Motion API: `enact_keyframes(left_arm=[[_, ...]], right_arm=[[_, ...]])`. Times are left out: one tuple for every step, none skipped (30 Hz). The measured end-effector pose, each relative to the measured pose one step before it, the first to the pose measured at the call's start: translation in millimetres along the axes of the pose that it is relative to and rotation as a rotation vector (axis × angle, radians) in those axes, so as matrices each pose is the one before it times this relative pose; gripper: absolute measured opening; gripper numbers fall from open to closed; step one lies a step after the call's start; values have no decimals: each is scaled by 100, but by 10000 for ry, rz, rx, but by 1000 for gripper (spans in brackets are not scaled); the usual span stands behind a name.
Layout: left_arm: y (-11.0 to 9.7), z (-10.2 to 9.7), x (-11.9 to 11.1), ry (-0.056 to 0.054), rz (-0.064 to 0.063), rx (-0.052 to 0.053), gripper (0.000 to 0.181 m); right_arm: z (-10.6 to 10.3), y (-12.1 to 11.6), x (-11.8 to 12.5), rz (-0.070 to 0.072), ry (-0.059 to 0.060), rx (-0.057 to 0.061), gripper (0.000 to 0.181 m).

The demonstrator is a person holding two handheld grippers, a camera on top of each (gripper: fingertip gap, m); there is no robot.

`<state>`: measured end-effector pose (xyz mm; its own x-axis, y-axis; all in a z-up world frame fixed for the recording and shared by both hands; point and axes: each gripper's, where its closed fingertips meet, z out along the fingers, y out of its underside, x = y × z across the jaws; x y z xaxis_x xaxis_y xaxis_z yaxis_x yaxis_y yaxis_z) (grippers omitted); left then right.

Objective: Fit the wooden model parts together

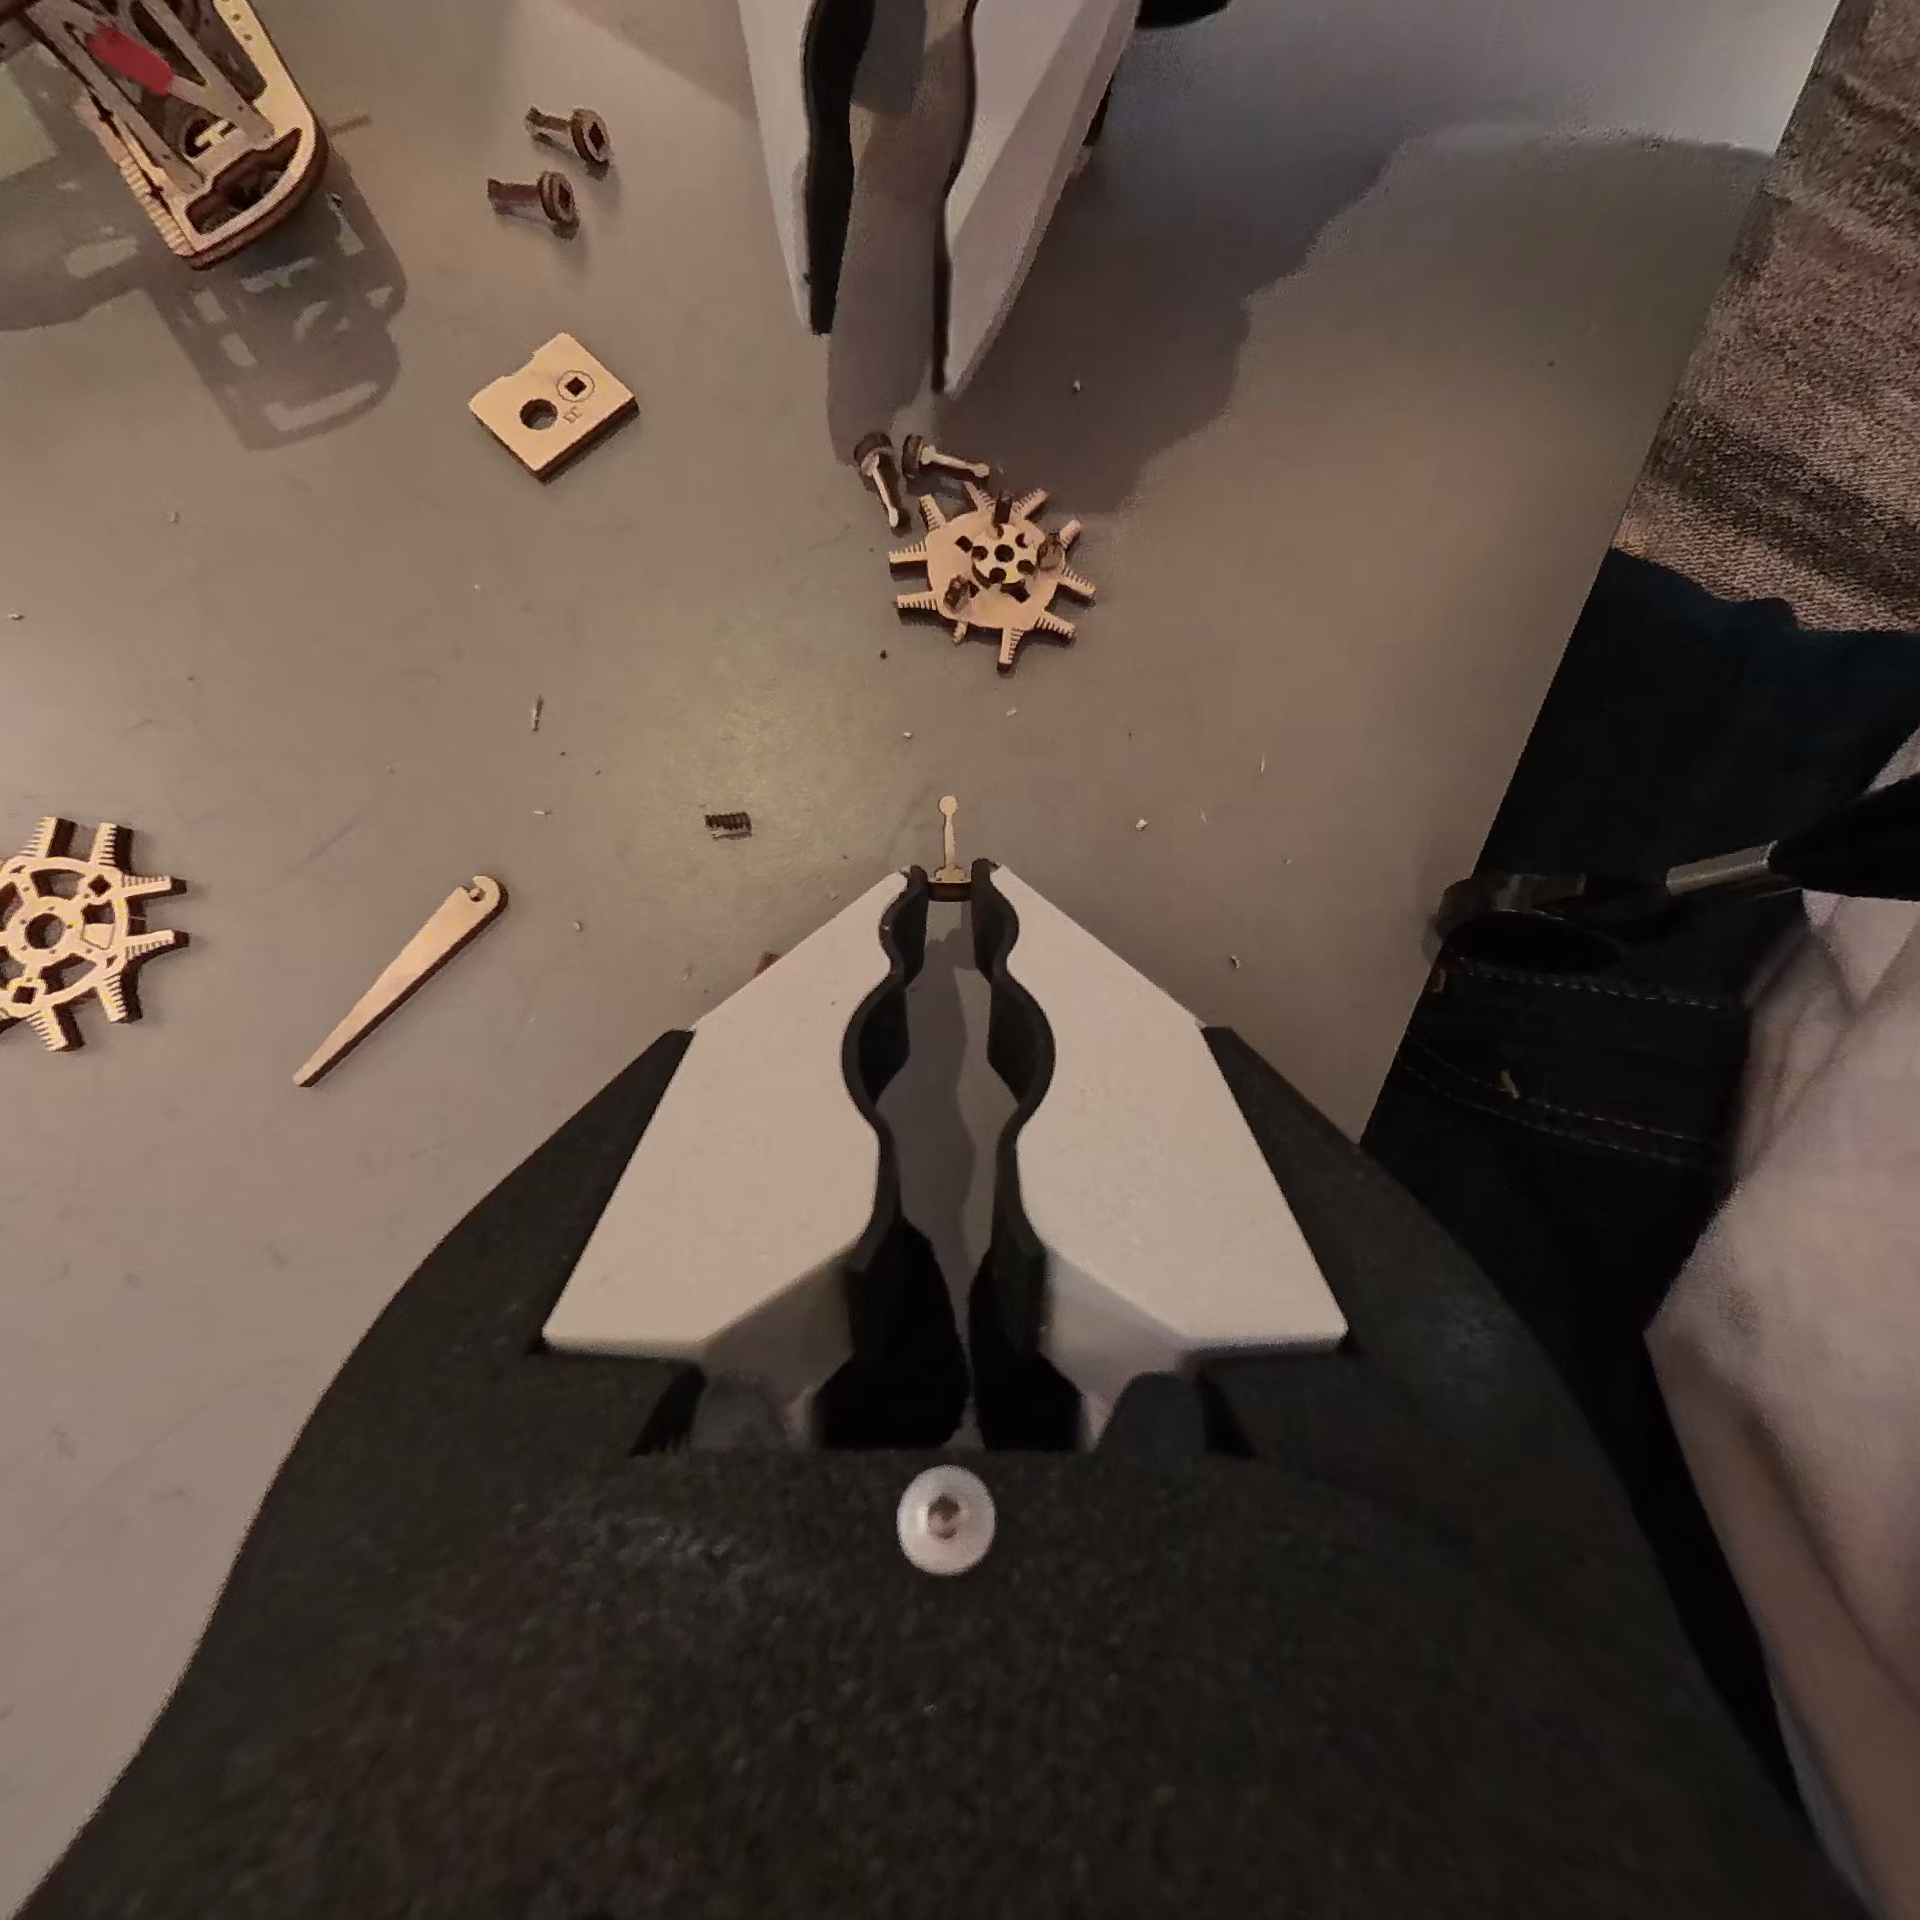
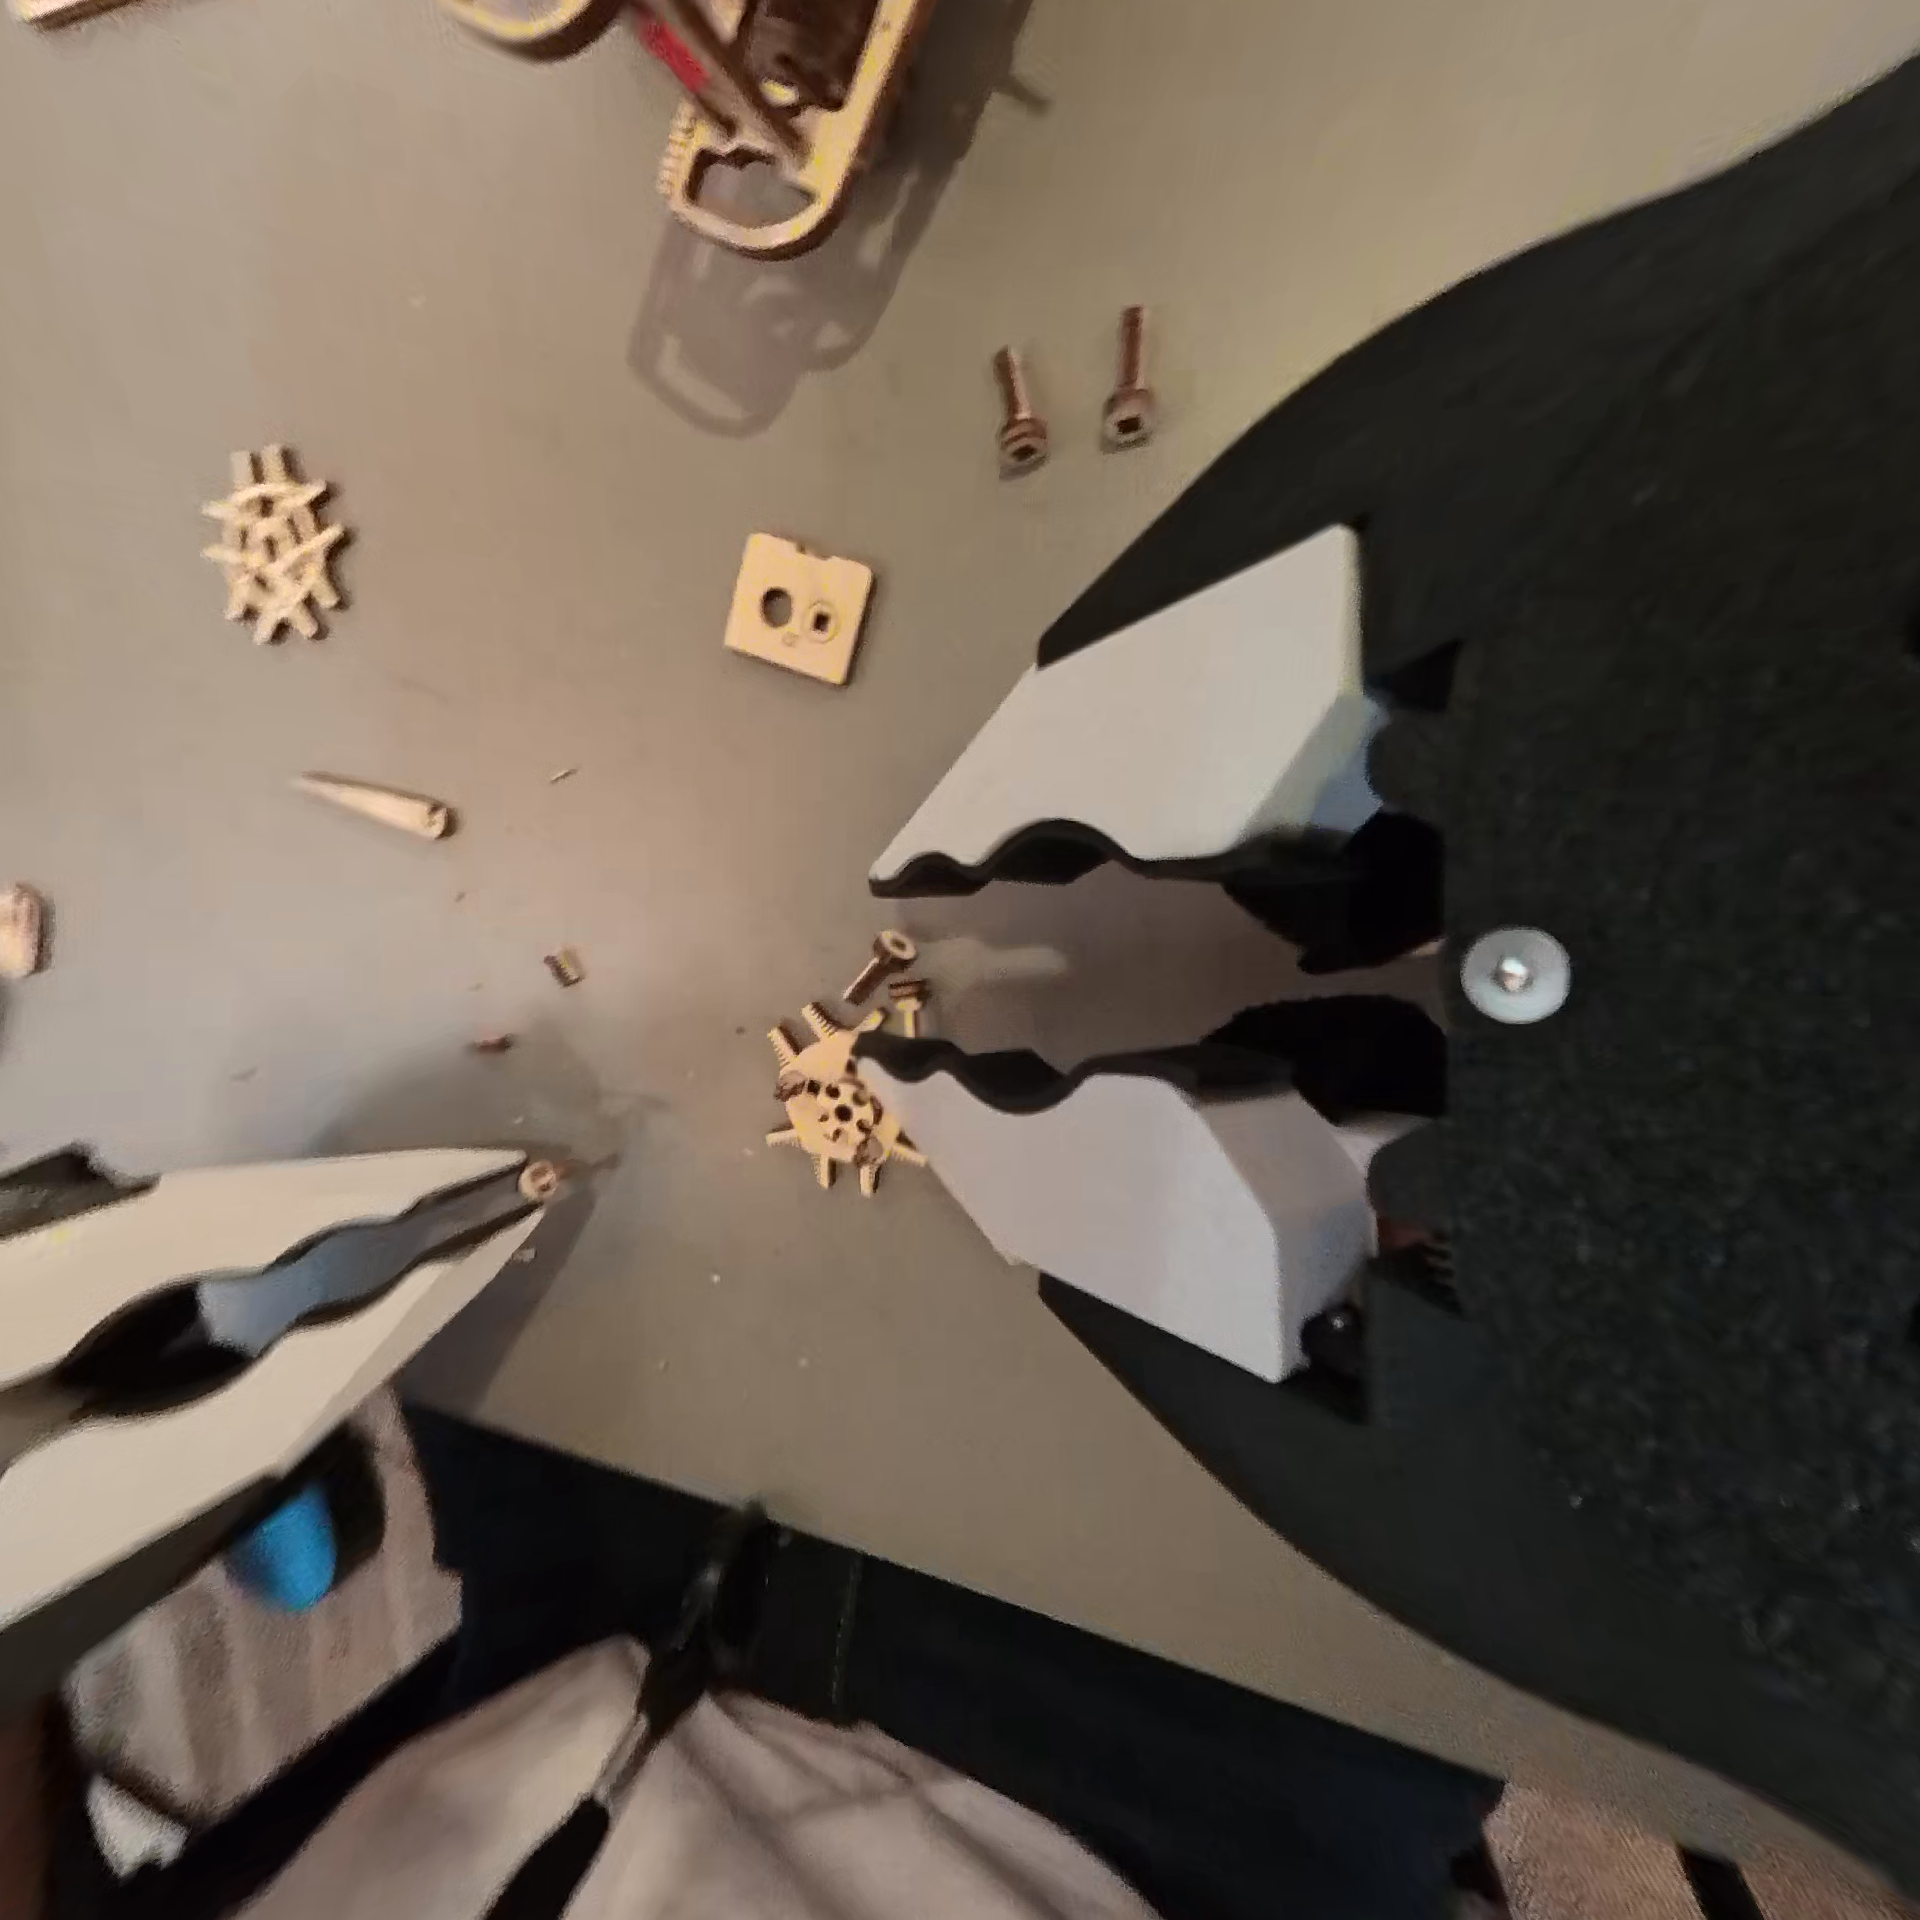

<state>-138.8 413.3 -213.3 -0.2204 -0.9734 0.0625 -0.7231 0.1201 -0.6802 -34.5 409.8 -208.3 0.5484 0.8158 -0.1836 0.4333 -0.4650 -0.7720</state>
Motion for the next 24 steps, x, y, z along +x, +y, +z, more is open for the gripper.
enact_keyframes(left_arm=[[2, 4, -15, -5, -15, 10, 6], [11, 15, 1, 0, -16, 3, 6], [-29, 19, 2, 4, -16, 11, 6], [-59, 25, 54, 21, -10, 31, 6], [-110, 36, 97, 46, -11, 46, 6], [-150, 42, 105, 48, -14, 75, 6], [-177, 66, 152, 68, -12, 102, 6], [-174, 108, 172, 81, -14, 99, 6], [-168, 187, 121, 51, -21, 80, 6], [-176, 253, 127, 61, -27, 61, 5], [-226, 325, 178, 91, -31, 57, 5], [-340, 320, 158, 60, -18, 97, 5], [-394, 324, 128, 29, -6, 120, 5], [-353, 341, 127, 48, 1, 85, 5], [-228, 386, 84, 52, 2, 7, 5], [-61, 435, -124, -43, -26, -93, 5], [56, 450, -168, -60, -42, -158, 5], [65, 443, 26, 56, -25, -168, 5], [36, 394, 69, 56, -29, -166, 5], [17, 314, 2, -28, -28, -192, 5], [46, 208, -115, -134, 17, -229, 5], [37, 87, -164, -189, 111, -225, 5], [17, -7, -165, -218, 195, -202, 5], [-41, -33, -87, -186, 241, -147, 5]], right_arm=[[37, -187, -297, -420, -362, 321, 26], [106, 82, -129, -650, -233, 62, 26], [135, 387, 208, -602, 10, -222, 25], [160, 219, 231, -419, 13, -183, 25], [174, 92, 53, -155, -188, -143, 25], [127, 50, -112, -6, -338, -120, 24], [117, 32, -259, 81, -409, -81, 24], [89, 93, -421, 131, -478, -89, 25], [58, 153, -253, 153, -344, -97, 26], [3, 134, -26, 131, -144, -37, 26], [-59, 78, 53, 150, -18, 36, 27], [-121, -140, -9, 198, 46, 186, 27], [-163, -309, 70, 272, 183, 341, 27], [-149, -322, 48, 277, 265, 371, 27], [-137, -280, -135, 328, 277, 329, 26], [-110, -336, -378, 400, 248, 305, 26], [-101, -397, -444, 377, 298, 314, 26], [-56, -336, -571, 230, 270, 305, 25], [11, -160, -500, 42, 311, 282, 24], [72, 45, -196, -9, 526, 206, 23], [106, 185, -106, -37, 602, 105, 24], [121, 96, -413, -85, 433, 120, 25], [110, 7, -510, -90, 385, 173, 25], [150, 99, -580, -191, 291, 96, 26]])
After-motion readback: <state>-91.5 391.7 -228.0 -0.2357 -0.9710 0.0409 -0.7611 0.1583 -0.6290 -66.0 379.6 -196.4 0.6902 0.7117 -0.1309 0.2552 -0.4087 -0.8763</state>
